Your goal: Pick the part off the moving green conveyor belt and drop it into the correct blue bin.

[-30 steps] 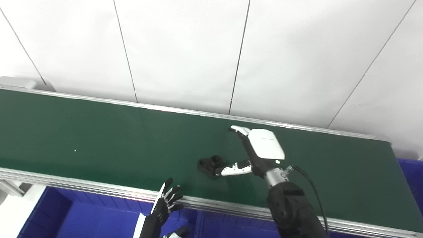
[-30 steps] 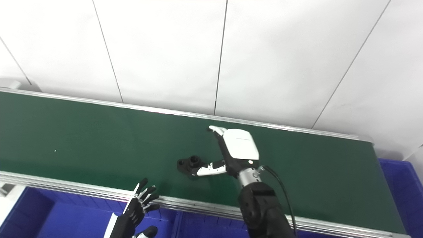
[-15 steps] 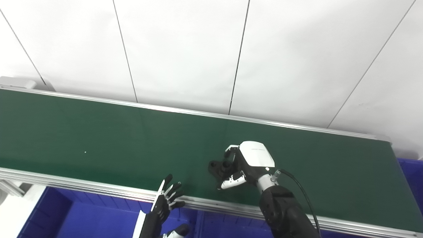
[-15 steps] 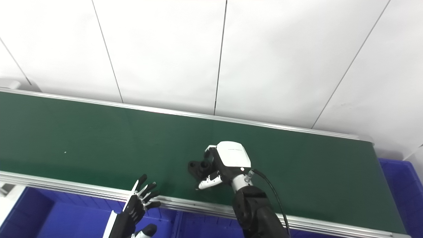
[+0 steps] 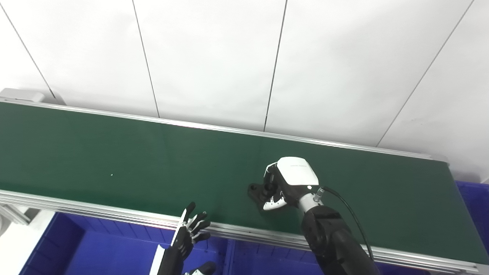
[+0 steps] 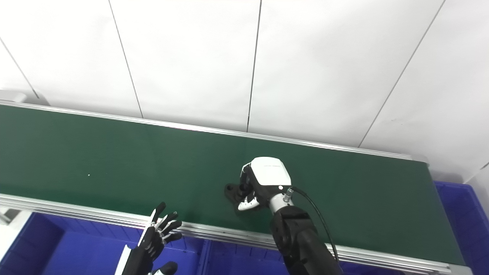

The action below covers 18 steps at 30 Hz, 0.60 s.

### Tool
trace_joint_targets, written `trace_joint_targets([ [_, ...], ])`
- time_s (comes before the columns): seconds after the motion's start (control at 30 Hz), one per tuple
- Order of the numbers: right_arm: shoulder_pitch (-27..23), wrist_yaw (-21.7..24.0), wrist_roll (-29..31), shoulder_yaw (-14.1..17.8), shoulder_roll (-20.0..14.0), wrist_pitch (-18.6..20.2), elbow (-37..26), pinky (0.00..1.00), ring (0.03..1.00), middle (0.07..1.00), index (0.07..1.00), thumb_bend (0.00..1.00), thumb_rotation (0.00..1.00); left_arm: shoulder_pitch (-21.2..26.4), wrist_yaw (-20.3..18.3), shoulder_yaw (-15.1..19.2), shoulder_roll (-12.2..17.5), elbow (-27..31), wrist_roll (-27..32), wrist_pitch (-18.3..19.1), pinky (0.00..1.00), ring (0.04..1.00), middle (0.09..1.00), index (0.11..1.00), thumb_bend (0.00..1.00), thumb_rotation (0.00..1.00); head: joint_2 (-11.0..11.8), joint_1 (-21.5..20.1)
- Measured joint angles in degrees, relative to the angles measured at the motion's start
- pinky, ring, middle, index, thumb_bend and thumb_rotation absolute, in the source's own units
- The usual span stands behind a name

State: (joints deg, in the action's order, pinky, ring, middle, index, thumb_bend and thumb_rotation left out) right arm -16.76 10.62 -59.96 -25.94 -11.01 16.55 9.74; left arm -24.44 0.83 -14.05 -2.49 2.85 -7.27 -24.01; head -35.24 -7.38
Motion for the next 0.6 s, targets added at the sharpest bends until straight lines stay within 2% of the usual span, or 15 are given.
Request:
trace_joint_targets([
  [0.23,0.7,-0.3,-0.1,0.0,-0.3,1.1,-1.1,0.18,0.261,0.472,0.489,0.53,0.00,0.0,0.0,0.1,0.0,0.0,0.1,0.2,0.76,0.840,0.888,0.988,0.81,0.70,-0.3,-0.2],
  [0.4,2.3,-1.4,0.9,0.5,-0.7,1.3,-2.9,0.21,0.286,0.474,0.487,0.53,0.00,0.0,-0.2,0.1,0.0,0.0,0.5,0.2,0.76,0.839,0.886,0.994,0.80,0.70,-0.6,-0.4],
  [0.47,3.0,-1.5,1.2,0.6,-1.2,1.4,-4.3,0.16,0.235,0.471,0.483,0.53,0.00,0.0,-0.2,0.1,0.0,0.0,0.7,0.2,0.76,0.834,0.881,0.994,0.80,0.70,-0.9,-0.8],
  [0.6,5.8,2.2,1.0,-0.3,-2.9,1.5,-10.4,0.15,0.234,0.471,0.484,0.53,0.00,-0.1,-0.3,0.2,0.1,0.0,0.9,0.3,0.76,0.836,0.879,0.999,0.79,0.70,-1.2,-1.4],
])
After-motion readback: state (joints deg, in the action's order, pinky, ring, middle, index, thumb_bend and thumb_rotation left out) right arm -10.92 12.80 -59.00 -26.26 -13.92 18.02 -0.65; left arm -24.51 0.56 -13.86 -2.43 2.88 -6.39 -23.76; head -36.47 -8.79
